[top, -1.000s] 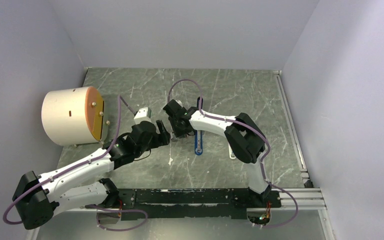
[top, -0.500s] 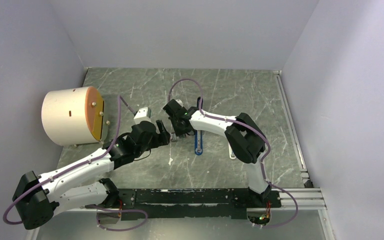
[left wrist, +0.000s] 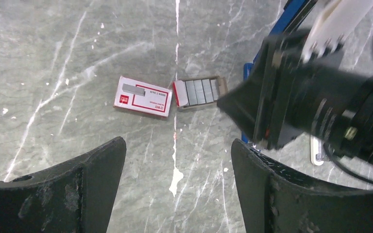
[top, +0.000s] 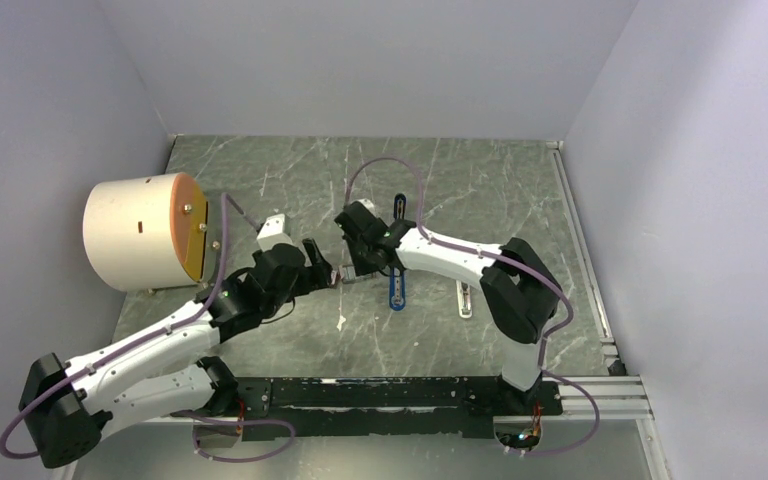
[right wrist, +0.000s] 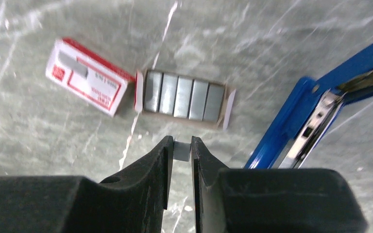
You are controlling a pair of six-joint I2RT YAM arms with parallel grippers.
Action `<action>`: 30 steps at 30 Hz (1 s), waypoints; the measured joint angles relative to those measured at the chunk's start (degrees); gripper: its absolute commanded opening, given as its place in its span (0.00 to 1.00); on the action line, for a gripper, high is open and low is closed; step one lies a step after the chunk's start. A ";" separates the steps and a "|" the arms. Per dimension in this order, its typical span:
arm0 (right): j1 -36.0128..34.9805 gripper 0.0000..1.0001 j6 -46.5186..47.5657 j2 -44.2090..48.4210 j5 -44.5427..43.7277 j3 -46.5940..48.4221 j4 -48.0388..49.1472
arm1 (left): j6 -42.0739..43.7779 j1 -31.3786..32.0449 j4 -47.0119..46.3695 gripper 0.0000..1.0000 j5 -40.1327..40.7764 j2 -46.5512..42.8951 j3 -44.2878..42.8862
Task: Load the staples into the stapler
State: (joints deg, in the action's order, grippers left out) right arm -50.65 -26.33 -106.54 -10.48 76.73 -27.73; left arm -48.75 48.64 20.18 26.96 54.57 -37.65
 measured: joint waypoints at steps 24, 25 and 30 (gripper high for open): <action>-7.54 0.31 -5.79 -1.73 0.85 -5.57 -7.98 | -0.66 -0.09 1.99 0.85 3.30 -2.93 0.39; -7.56 0.33 -5.92 -1.86 0.68 -5.40 -8.00 | -0.66 -0.09 1.99 0.85 3.30 -2.93 0.48; -7.58 0.38 -6.40 -1.97 0.35 -5.25 -8.59 | -0.63 -0.09 2.05 0.85 3.43 -2.93 0.72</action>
State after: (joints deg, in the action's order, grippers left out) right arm -58.24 -32.73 -108.51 -10.13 71.48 -36.32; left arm -49.39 48.56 22.24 30.39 51.64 -36.93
